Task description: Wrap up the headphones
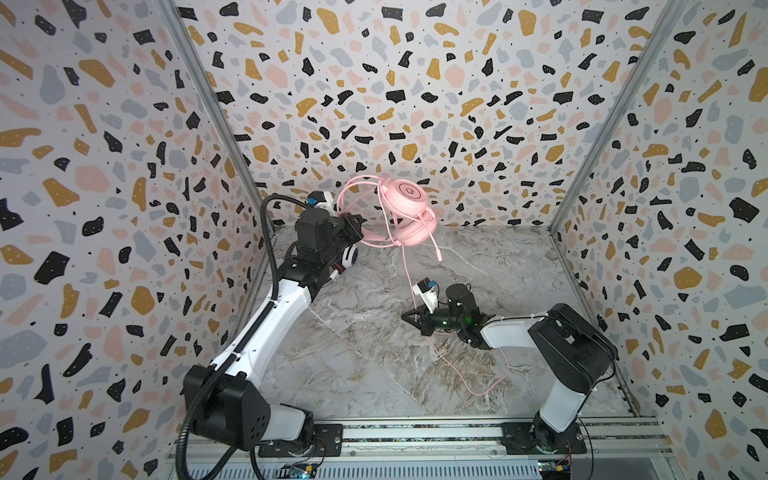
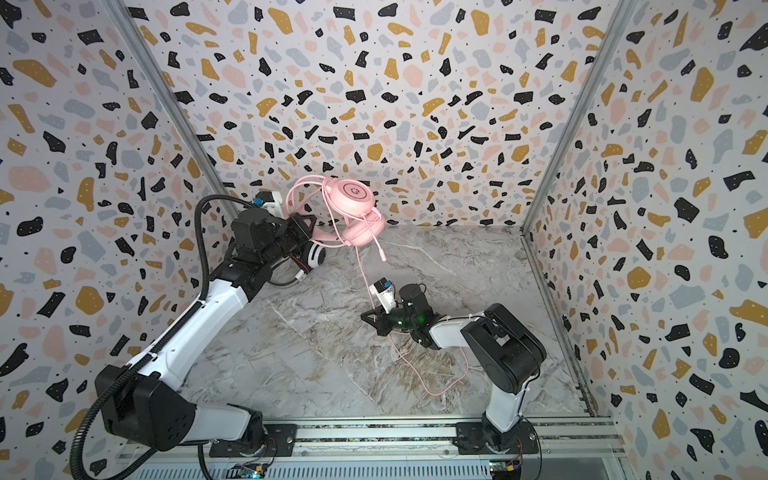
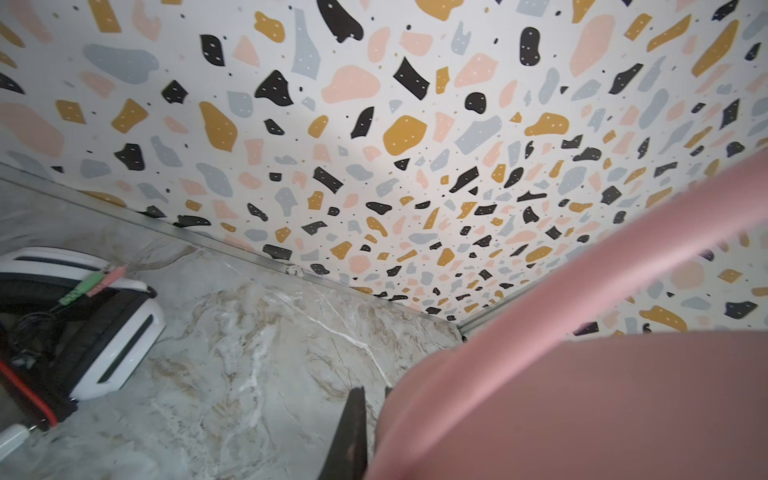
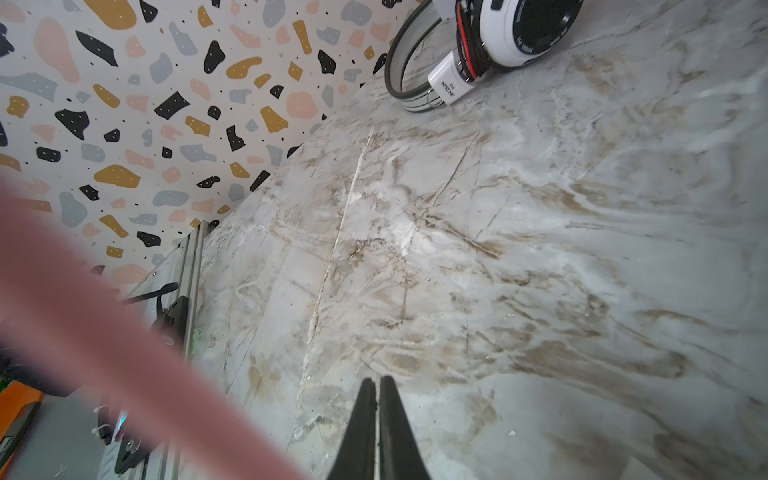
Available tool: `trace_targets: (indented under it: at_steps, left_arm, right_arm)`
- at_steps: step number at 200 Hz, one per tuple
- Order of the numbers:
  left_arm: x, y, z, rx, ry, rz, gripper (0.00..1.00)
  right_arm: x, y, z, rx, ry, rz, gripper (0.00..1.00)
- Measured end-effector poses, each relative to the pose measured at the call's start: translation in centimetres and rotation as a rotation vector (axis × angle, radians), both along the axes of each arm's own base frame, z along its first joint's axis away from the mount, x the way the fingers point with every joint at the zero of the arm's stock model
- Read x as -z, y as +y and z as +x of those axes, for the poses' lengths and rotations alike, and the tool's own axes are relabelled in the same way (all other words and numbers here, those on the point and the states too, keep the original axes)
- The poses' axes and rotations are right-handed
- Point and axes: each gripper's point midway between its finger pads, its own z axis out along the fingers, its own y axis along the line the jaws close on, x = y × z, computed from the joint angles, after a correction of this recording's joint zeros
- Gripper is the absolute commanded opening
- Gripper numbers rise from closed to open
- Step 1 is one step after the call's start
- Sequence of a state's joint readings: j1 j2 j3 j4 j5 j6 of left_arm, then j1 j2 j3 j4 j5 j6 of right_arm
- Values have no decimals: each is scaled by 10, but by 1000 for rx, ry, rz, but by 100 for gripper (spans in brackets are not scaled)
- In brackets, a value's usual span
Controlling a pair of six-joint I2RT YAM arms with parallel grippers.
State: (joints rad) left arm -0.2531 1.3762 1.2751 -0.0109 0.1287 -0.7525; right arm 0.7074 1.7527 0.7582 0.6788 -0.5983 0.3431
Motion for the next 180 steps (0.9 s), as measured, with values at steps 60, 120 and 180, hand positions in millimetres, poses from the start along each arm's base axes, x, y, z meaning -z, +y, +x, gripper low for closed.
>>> trace_targets:
  at_steps: [60, 120, 180]
  left_arm:
    - [8, 24, 1, -102, 9, 47, 0]
    - [37, 39, 2, -166, 55, 139, 0]
    - [60, 75, -2, -346, 131, 255, 0]
  right_arm:
    - [-9, 14, -21, -37, -64, -80, 8]
    - [-1, 26, -49, -81, -137, -200, 8]
    - [3, 41, -94, -163, -240, -286, 8]
